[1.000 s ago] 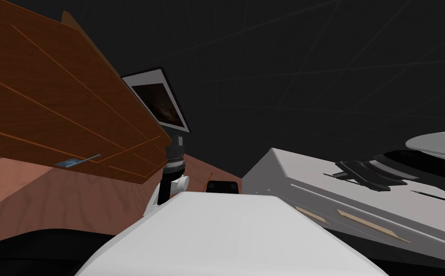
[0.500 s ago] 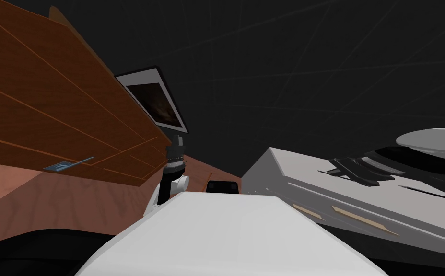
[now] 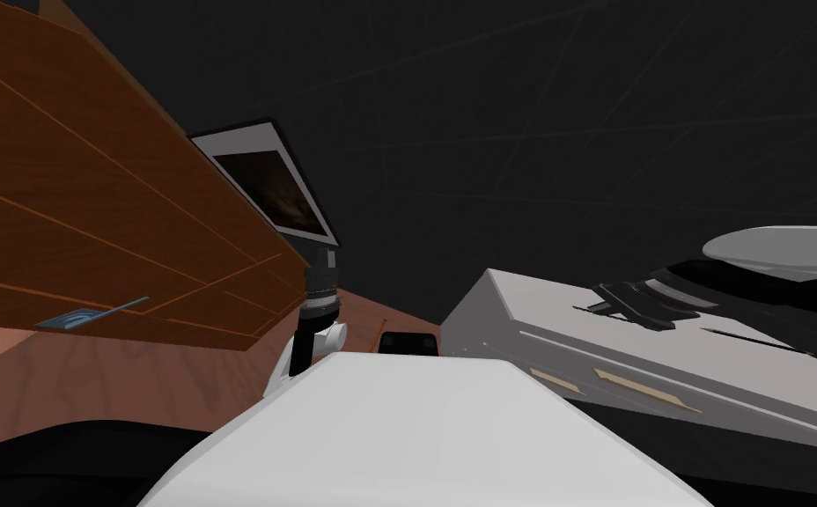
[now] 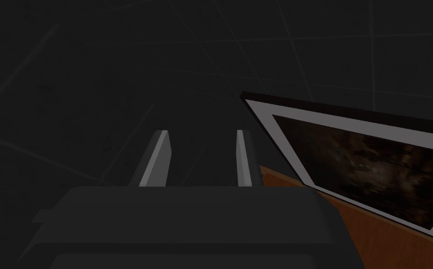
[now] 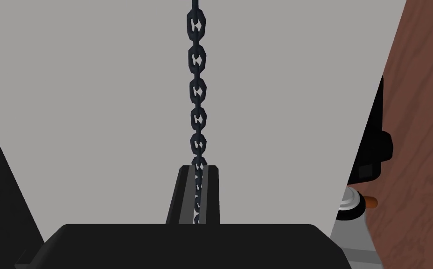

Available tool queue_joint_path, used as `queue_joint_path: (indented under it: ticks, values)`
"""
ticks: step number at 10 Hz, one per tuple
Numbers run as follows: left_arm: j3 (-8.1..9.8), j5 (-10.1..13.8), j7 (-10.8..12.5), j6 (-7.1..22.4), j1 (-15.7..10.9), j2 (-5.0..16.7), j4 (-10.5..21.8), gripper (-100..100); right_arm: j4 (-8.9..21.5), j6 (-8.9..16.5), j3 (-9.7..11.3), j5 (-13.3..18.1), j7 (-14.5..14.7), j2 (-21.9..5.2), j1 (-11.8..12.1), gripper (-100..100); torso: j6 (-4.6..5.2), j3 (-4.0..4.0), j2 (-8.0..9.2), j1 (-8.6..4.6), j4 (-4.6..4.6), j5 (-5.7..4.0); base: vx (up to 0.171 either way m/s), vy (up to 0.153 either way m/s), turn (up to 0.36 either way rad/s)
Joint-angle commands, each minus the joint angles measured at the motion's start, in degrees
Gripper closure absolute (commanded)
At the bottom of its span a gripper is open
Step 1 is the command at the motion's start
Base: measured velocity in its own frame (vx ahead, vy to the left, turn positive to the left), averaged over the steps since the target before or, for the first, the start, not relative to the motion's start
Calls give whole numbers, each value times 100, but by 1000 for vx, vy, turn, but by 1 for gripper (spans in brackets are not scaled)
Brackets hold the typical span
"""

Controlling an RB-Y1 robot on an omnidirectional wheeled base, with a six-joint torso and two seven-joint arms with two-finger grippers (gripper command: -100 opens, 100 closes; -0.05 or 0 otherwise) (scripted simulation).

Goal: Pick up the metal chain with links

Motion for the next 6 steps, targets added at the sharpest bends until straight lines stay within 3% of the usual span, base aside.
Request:
queue_joint_path:
  ticks: [1,2,4,5,6]
  values:
    - [0,0,0,0,0,0,0,0,-275,70,7,-19,-168,-135,-50,100,0,0,0,0,0,0,9,-36,-160]
    - [0,0,0,0,0,0,0,0,-275,70,7,-19,-168,-135,-50,100,2,1,2,-4,0,-1,7,-26,-39]
    - [0,0,0,0,0,0,0,0,-624,134,-38,-18,-381,-305,-104,100,-1,0,0,-2,0,0,13,-33,-92]
    - [0,0,0,0,0,0,0,0,-528,139,74,-62,-285,-278,-145,100,1,0,0,-5,0,0,8,-17,-25]
    - [0,0,0,0,-1,0,0,0,-541,138,66,-60,-302,-285,-146,0,-3,0,1,-2,-1,-2,0,0,0]
